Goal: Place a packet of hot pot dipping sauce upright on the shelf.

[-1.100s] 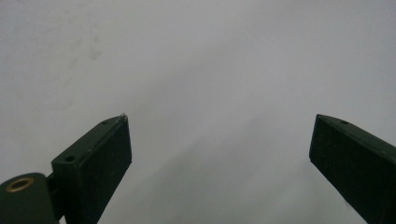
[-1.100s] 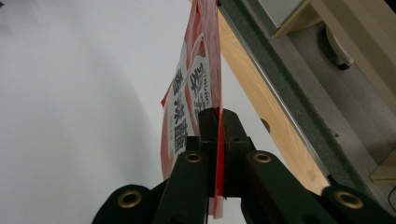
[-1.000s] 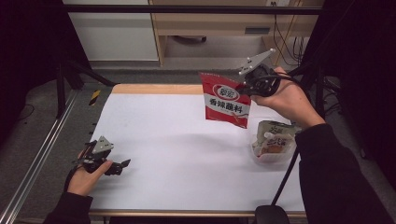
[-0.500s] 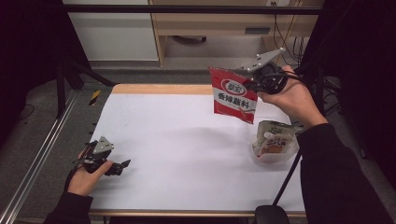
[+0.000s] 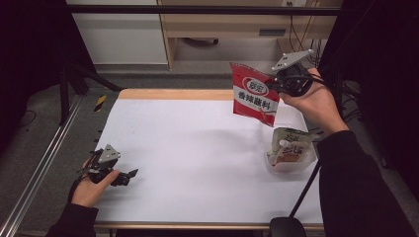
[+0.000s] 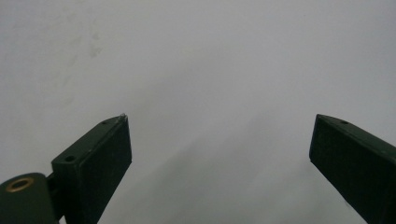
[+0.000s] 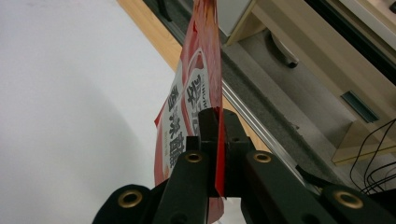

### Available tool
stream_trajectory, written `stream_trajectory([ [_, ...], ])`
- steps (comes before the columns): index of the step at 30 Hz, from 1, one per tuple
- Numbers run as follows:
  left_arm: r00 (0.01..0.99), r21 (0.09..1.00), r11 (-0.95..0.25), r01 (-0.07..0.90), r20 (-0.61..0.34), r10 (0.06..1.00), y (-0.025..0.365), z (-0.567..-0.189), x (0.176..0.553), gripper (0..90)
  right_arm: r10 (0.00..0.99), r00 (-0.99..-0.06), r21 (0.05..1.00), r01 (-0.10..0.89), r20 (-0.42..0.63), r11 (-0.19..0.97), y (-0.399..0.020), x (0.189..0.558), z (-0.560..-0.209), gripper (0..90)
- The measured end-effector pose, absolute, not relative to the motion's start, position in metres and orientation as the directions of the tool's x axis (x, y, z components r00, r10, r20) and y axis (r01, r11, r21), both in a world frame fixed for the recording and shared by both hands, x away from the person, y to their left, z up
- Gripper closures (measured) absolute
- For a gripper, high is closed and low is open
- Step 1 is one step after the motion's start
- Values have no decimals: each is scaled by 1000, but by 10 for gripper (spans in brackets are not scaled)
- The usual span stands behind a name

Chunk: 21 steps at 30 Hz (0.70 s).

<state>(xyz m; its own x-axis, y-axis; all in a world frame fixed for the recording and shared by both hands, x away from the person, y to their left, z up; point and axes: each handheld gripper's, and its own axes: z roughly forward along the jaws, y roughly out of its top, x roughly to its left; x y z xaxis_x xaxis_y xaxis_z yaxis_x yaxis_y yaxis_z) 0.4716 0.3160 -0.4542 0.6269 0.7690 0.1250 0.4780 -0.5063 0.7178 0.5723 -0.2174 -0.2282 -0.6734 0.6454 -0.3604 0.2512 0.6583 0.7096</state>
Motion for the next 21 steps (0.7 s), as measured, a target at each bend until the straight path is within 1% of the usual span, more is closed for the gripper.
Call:
stream_trajectory([
  [14, 630, 717, -508, 478, 123, 767, 316, -454, 472, 55, 685, -639, 729, 275, -349, 627, -244, 569, -227, 899],
  [21, 631, 716, -509, 478, 123, 766, 315, -454, 472, 55, 710, -615, 728, 303, -344, 615, -262, 567, -230, 899],
])
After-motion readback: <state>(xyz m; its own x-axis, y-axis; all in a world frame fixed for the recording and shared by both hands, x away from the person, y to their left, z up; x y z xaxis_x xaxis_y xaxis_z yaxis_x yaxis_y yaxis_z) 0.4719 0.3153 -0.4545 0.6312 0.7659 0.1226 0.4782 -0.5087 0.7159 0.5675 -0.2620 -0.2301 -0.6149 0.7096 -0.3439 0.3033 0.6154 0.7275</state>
